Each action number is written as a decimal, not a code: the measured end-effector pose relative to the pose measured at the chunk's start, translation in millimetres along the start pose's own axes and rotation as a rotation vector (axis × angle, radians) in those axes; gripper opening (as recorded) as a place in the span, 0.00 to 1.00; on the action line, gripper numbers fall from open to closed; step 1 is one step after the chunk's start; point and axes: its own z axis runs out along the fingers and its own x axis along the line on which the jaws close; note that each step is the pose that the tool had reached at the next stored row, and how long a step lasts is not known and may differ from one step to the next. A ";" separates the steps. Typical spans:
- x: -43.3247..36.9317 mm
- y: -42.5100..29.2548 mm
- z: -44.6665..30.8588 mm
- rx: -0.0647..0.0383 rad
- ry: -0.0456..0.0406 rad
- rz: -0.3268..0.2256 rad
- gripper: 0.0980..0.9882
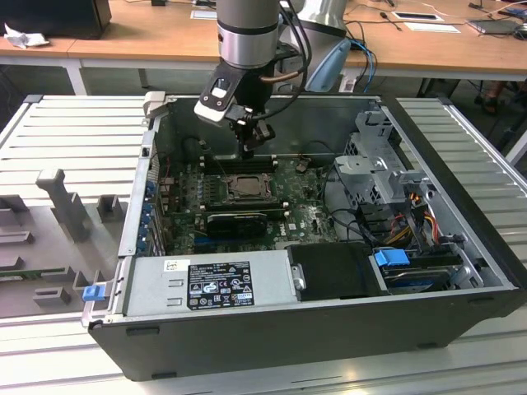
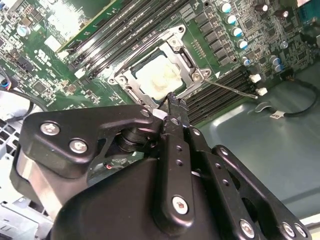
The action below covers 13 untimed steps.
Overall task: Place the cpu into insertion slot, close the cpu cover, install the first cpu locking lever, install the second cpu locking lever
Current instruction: 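Install the first cpu locking lever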
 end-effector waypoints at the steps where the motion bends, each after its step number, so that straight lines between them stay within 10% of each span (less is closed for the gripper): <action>1: 0.0 0.0 0.0 0.000 0.0006 -0.013 0.01; 13: 0.0 0.0 0.4 0.008 0.0106 -0.224 0.01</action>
